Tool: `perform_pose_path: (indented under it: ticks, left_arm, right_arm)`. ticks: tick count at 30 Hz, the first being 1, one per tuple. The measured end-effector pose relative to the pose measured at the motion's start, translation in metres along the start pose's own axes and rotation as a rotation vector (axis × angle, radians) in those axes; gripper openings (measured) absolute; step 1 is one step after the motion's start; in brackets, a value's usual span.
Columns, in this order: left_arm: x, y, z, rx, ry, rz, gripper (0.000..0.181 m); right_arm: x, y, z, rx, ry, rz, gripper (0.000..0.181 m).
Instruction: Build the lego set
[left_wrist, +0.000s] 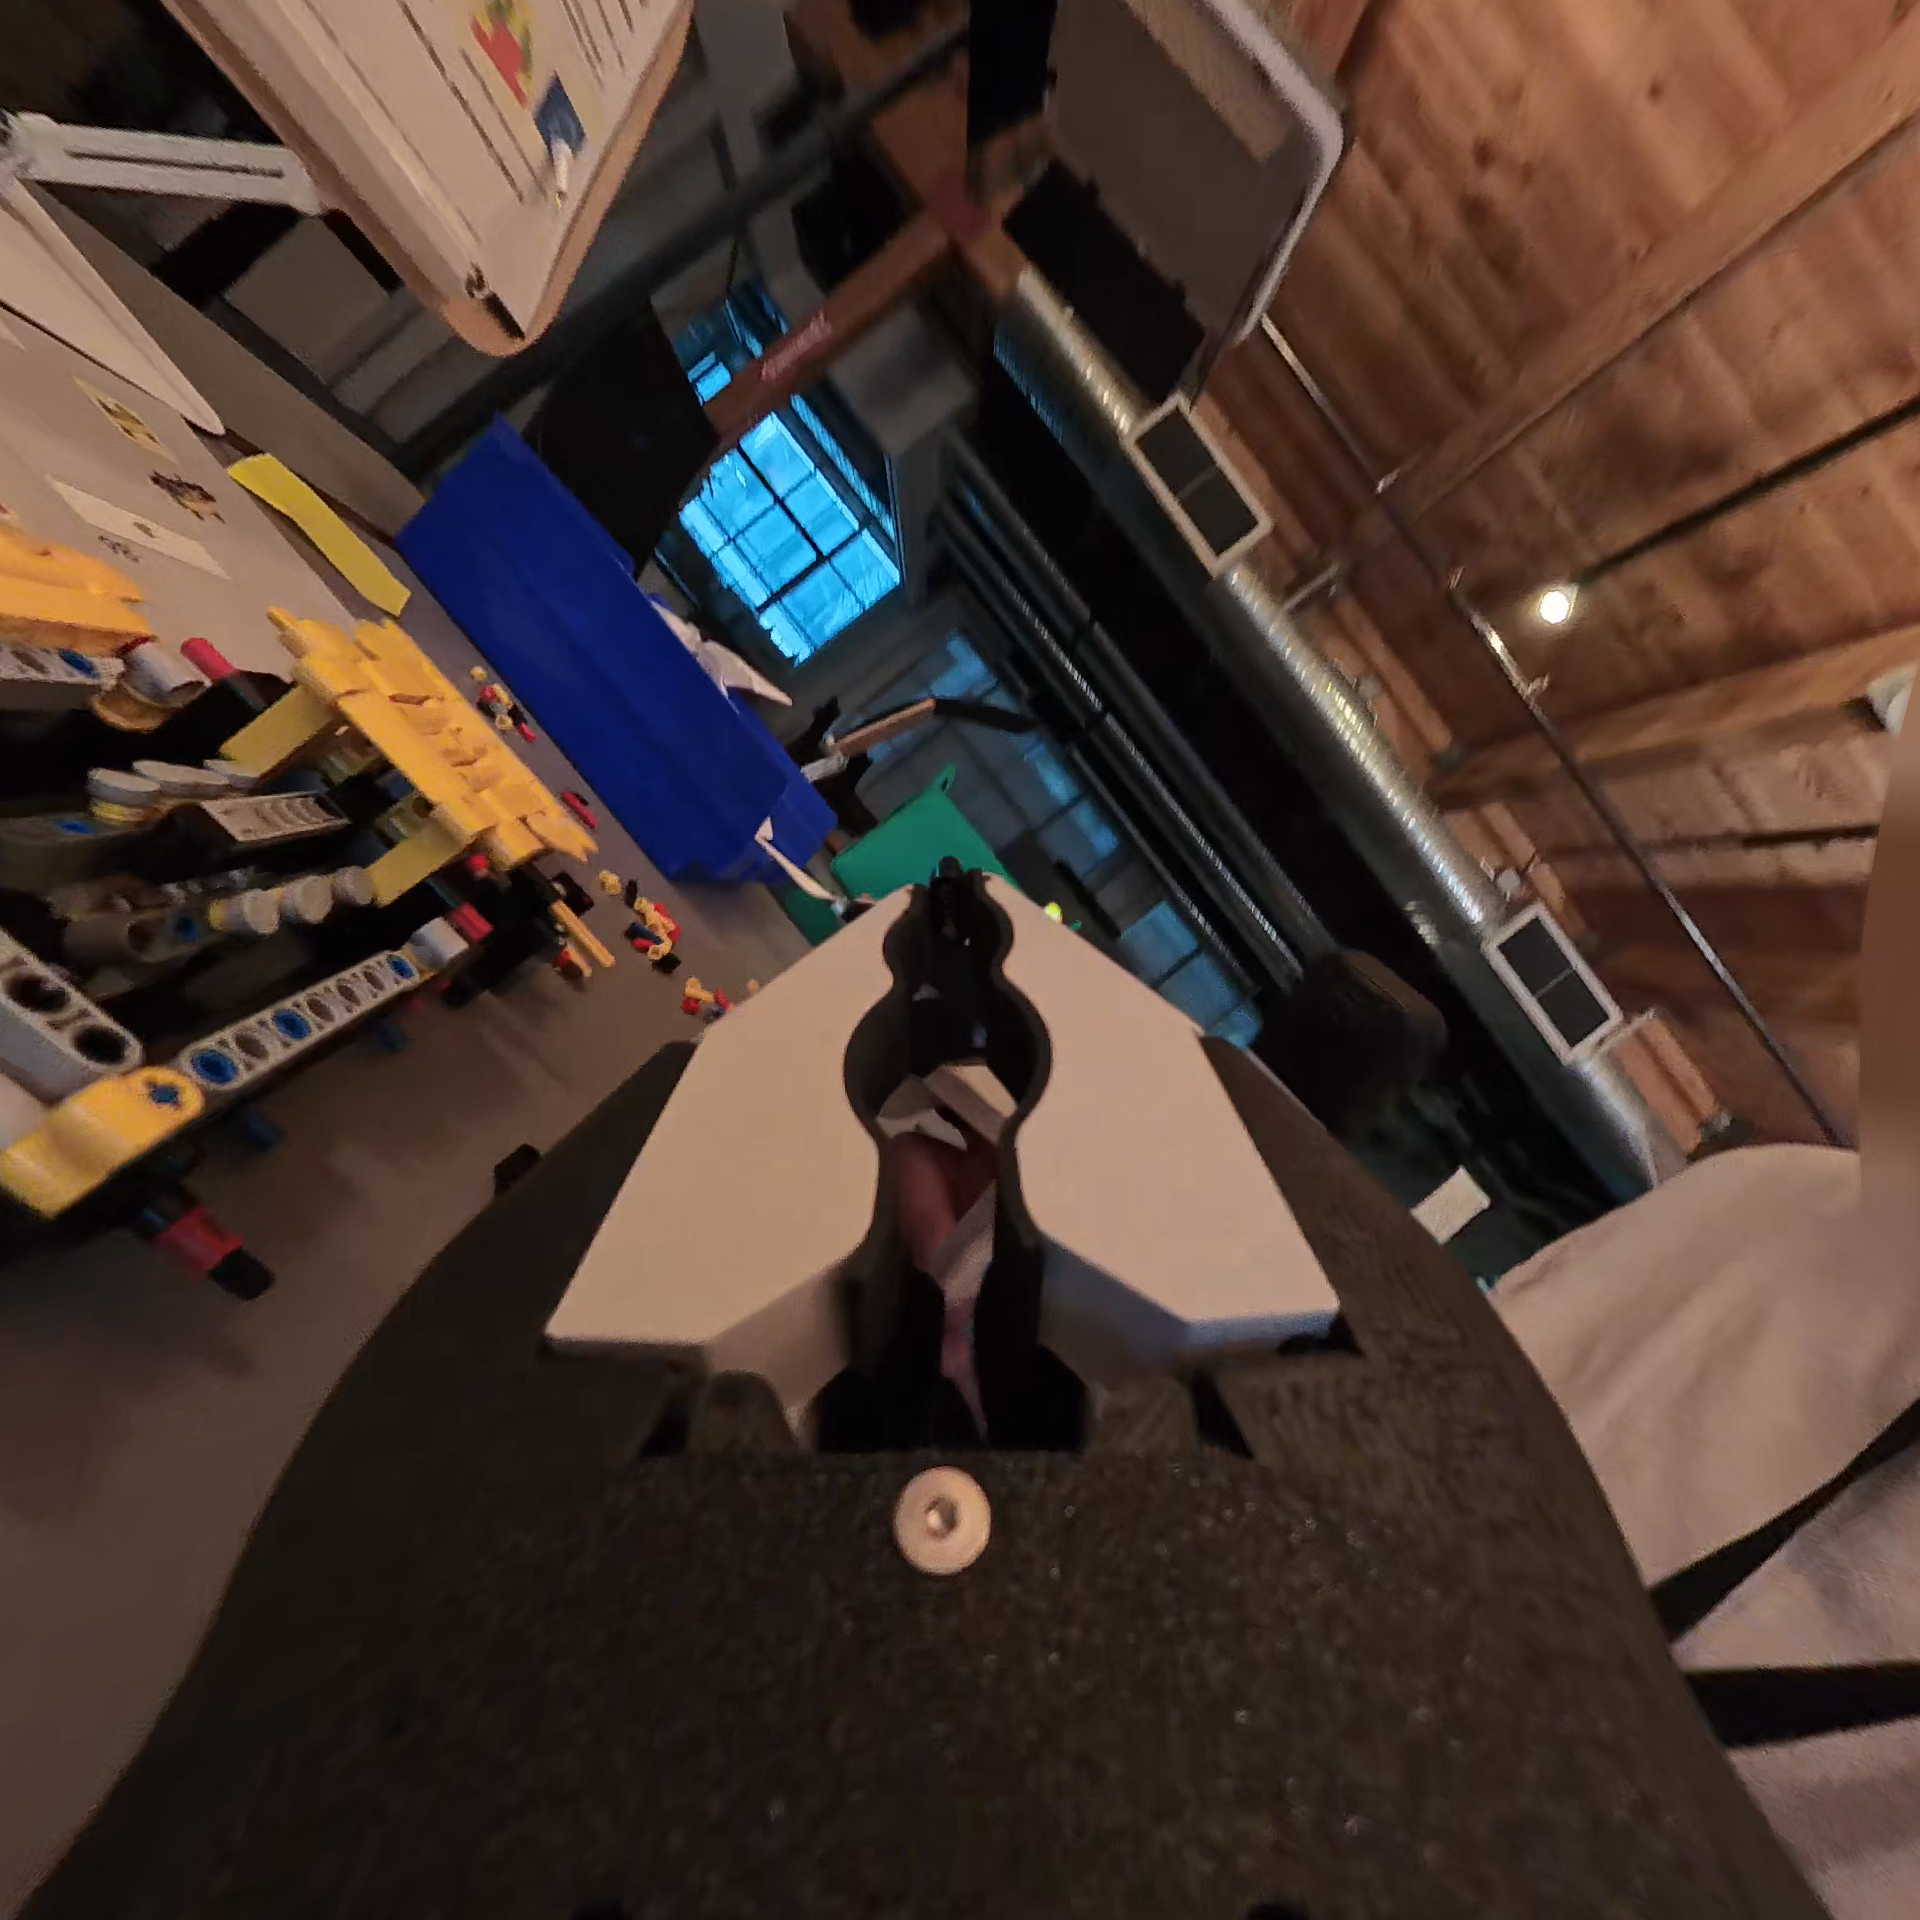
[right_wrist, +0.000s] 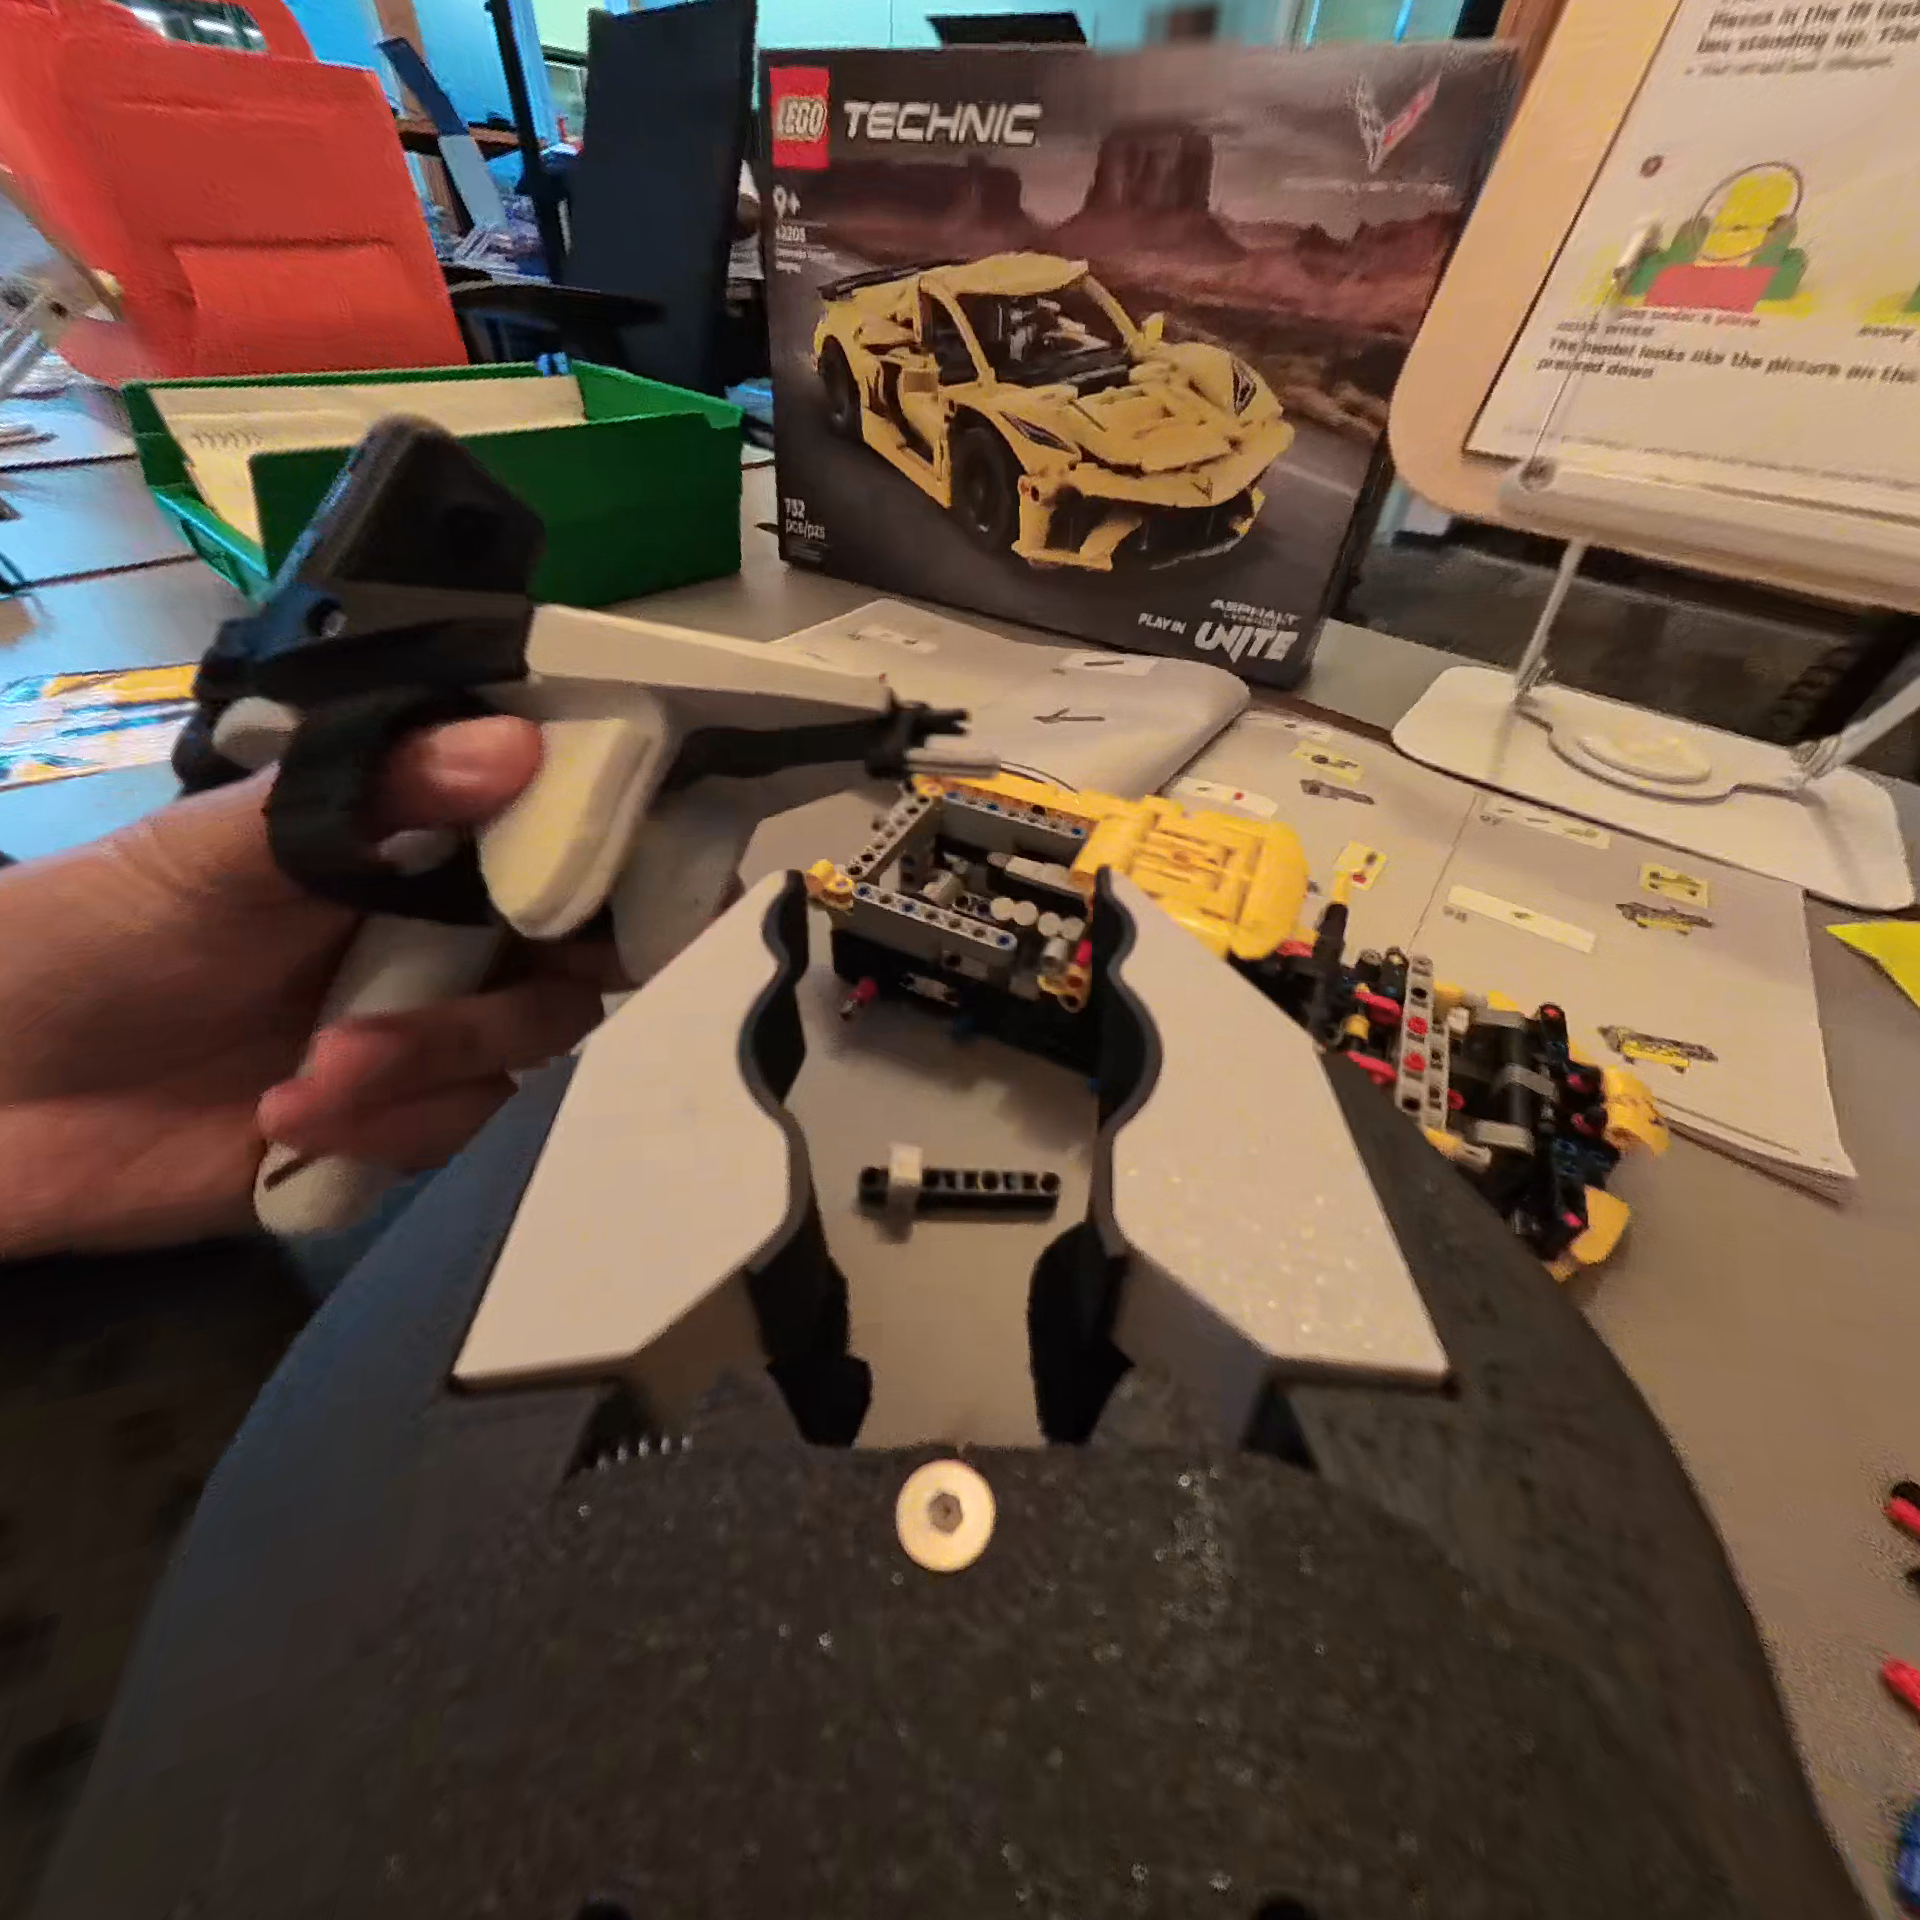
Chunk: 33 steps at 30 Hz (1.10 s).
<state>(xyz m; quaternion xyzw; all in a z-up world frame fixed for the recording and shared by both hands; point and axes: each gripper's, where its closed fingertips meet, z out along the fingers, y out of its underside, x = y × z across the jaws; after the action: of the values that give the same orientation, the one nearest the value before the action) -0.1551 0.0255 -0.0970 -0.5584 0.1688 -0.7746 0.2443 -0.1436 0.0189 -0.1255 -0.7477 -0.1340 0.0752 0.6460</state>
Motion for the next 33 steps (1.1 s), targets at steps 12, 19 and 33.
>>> perform_pose_path:
  ticks: [12,19,33]
  left_arm:
    - [0.007,0.005,0.008,0.159,-0.028,0.029,0.006]
    - [0.006,0.011,0.012,0.153,-0.101,0.132,0.006]
    - [0.006,0.017,0.015,0.099,-0.148,0.206,0.006]
  right_arm:
    - [0.007,-0.019,-0.001,0.062,0.192,-0.135,0.03]
    - [0.013,-0.015,-0.003,0.041,0.205,-0.127,0.024]
    - [0.017,-0.015,-0.007,0.038,0.242,-0.239,0.027]
